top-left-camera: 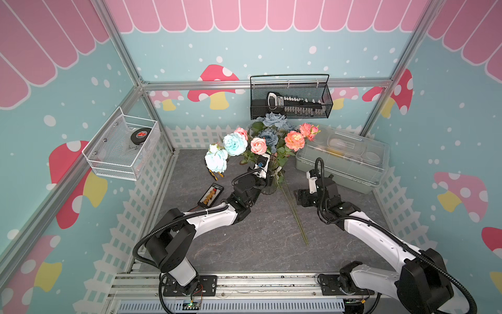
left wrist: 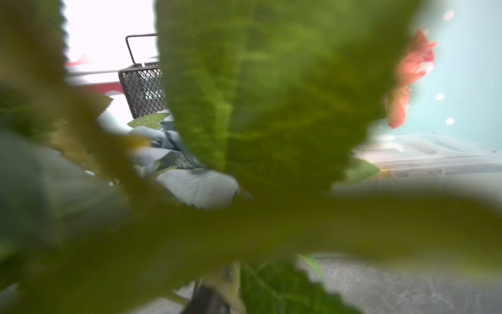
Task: Pick out pink flowers from the vase
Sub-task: Pick up the flower from the vase.
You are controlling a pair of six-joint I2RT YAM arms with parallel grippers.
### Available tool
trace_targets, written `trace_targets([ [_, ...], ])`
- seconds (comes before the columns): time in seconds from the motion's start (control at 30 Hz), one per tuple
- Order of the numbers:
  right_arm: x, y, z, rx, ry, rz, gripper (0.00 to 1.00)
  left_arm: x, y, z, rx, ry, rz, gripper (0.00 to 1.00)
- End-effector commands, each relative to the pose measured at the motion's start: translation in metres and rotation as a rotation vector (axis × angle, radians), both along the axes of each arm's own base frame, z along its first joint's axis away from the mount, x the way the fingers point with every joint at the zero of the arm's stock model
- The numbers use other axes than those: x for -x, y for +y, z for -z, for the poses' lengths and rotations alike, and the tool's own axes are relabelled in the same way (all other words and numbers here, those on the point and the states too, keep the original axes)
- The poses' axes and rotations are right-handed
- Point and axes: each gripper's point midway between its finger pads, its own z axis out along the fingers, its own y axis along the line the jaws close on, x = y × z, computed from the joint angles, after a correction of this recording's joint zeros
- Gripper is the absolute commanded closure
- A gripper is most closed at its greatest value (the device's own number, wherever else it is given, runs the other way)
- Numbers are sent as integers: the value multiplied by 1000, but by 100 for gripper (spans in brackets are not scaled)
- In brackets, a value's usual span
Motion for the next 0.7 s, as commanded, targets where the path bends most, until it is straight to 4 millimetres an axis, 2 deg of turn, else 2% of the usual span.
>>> trace_targets([
  [0.0, 9, -9, -5, 42, -4, 13, 21, -2, 0, -13, 35, -21, 3, 97],
  [0.03, 10, -11, -10, 45, -15, 15, 21, -1, 2, -16, 45, -24, 0, 100],
  [0.2, 15, -17, -39, 53, -75, 20, 21, 6, 2, -41, 42, -36, 26, 100],
  [0.37, 22, -19, -62, 45, -135, -1, 20, 27, 5, -81, 53, -56, 97, 100],
  [0.57, 33, -3, -96, -31, -248, -108, 20, 50, 11, -128, 89, -20, 180, 100],
  [0.67, 39, 9, -109, -90, -311, -178, 17, 50, 10, -142, 84, 61, 184, 100],
])
